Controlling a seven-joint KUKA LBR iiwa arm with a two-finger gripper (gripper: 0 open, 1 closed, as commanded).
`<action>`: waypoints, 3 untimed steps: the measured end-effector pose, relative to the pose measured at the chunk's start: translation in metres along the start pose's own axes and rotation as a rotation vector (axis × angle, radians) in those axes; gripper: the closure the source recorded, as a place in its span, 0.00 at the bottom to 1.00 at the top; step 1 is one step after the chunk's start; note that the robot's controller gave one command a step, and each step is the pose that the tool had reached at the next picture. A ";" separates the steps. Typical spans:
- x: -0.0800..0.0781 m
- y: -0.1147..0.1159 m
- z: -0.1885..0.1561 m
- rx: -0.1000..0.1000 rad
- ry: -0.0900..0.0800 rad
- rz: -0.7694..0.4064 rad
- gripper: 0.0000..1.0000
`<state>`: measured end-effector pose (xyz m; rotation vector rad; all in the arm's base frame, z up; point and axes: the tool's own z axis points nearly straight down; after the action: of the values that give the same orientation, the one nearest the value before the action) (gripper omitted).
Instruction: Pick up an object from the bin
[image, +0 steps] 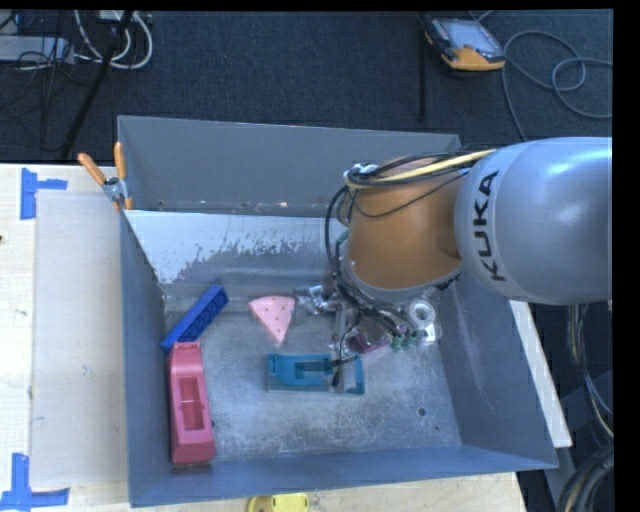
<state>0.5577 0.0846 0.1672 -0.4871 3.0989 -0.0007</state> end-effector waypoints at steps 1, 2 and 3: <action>0.003 0.002 0.057 -0.002 0.002 -0.213 0.00; -0.020 0.026 0.072 -0.004 0.009 -0.120 1.00; -0.020 0.026 0.072 -0.005 0.009 -0.119 1.00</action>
Offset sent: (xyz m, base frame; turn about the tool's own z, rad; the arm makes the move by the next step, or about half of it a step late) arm 0.0128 0.0302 -0.0703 -0.1221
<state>0.5692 0.1155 0.0950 -0.6727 3.0736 0.0038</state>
